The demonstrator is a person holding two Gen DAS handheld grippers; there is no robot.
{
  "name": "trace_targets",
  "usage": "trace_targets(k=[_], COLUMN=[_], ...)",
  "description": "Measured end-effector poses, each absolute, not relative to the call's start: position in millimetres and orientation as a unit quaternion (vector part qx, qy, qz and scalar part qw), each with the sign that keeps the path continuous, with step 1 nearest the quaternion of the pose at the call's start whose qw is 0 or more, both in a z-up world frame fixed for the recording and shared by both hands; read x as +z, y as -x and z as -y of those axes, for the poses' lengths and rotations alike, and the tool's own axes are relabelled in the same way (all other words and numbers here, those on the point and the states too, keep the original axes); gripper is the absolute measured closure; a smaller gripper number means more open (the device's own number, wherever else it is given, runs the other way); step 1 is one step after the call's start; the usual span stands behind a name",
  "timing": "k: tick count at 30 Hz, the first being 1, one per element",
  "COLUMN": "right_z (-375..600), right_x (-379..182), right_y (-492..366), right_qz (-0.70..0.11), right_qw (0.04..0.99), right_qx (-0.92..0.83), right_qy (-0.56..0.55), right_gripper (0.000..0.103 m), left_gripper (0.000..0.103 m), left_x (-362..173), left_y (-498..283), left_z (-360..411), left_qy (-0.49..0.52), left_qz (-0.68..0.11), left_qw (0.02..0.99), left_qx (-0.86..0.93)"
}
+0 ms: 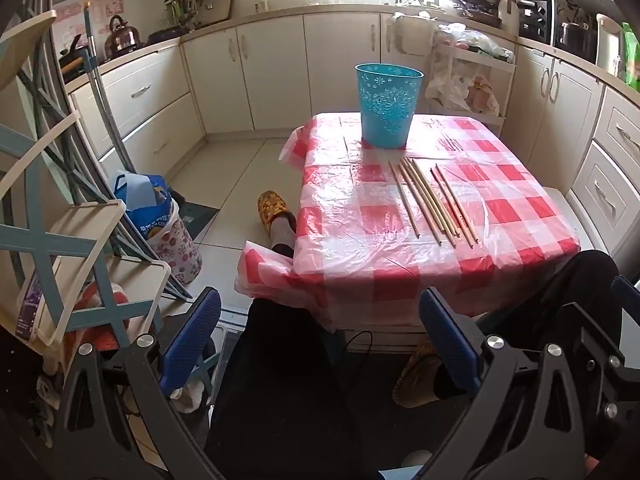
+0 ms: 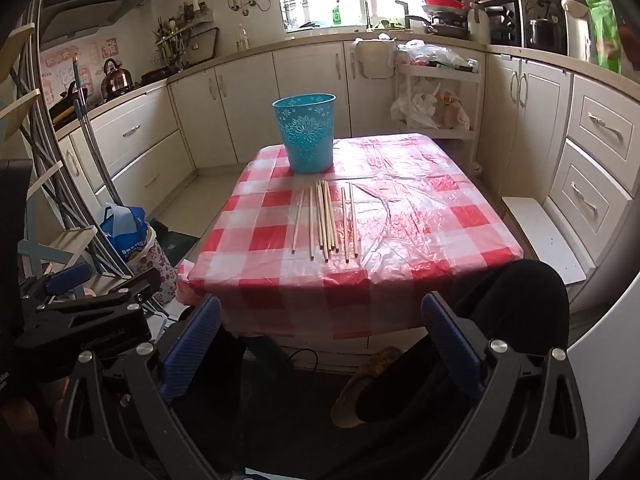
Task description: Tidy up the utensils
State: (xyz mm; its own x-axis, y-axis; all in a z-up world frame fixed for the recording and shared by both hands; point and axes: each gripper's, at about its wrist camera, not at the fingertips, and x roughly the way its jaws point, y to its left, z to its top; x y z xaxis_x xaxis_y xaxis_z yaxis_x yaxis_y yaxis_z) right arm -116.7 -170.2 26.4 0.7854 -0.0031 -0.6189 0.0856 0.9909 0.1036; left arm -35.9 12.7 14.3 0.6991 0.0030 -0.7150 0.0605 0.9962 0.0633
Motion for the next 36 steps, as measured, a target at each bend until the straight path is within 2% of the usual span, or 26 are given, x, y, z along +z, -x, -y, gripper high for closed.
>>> trace_targets(k=[36], right_z=[167], right_x=[36], right_y=[130], right_qz=[-0.310], right_qw=[0.949], right_qx=[-0.023], right_qy=[-0.053], right_gripper=[0.007], left_gripper=[0.008], left_x=[28], left_y=[47], left_z=[-12], left_qy=[-0.045], left_qz=[-0.372], left_qw=[0.927], left_qx=[-0.014])
